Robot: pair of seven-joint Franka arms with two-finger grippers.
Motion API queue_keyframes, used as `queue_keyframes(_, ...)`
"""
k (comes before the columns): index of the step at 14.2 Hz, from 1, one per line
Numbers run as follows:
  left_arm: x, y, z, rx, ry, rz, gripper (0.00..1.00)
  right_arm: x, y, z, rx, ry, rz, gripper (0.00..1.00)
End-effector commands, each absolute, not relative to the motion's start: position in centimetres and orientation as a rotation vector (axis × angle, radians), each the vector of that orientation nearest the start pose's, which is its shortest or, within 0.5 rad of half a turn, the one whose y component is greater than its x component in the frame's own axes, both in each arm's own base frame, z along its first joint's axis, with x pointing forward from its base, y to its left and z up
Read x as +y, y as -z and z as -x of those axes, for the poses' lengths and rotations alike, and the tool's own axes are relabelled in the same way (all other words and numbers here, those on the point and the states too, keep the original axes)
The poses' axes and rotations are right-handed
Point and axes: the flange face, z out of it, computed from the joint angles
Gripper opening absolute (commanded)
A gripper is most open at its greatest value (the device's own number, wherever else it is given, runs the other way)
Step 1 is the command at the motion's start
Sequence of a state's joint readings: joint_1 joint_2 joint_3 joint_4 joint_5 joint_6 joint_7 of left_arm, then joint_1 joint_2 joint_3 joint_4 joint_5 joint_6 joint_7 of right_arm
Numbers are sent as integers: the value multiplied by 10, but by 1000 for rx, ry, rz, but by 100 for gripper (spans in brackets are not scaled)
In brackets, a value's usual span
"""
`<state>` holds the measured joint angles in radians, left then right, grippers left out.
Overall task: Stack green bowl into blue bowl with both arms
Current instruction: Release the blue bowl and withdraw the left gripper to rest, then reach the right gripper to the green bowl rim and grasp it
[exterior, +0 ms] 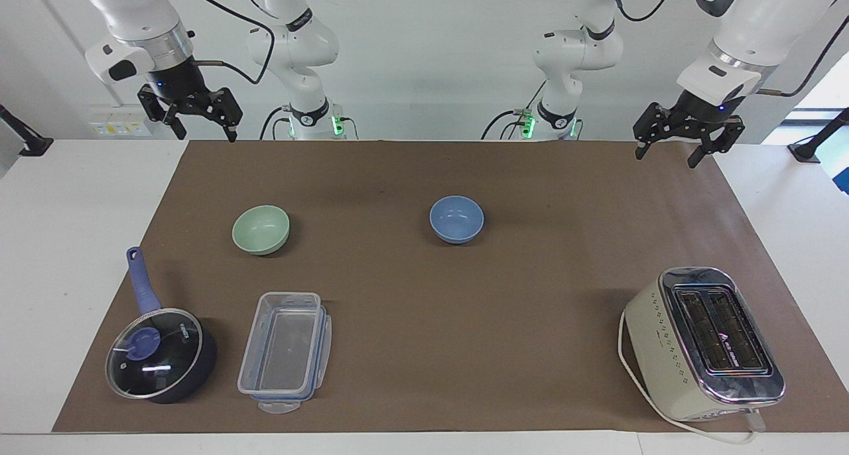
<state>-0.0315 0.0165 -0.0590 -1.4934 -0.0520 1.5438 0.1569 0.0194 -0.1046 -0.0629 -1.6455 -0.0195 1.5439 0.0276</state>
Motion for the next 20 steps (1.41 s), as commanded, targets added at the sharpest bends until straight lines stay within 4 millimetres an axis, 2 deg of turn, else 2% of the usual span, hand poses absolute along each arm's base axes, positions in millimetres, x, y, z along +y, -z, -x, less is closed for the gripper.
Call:
queue_keyframes(1,-56,-652,-548,423,26,3144,100,-22,-644,-516,68,11,3156,100)
queue_keyframes(3,-55,-651,-543,423,-10,3144,100,-28,-636,-521,82,19,3147,100)
queue_keyframes(6,-55,-649,-542,421,-18,3144,100,-32,-596,-528,56,14,3147,100)
queue_keyframes(10,-53,-649,-536,419,-61,3144,100,-63,-498,-534,-49,-25,3145,100)
queue_keyframes(13,-52,-649,-529,410,-125,3143,100,-87,-441,-545,-57,-52,3144,100)
queue_keyframes(16,-51,-648,-528,408,-139,3143,100,-93,-414,-547,-60,-45,3144,100)
queue_keyframes(18,-49,-649,-529,398,-127,3145,100,-102,-381,-550,-14,-63,3111,100)
queue_keyframes(20,-49,-650,-529,396,-125,3145,100,-97,-360,-548,-1,-44,3090,100)
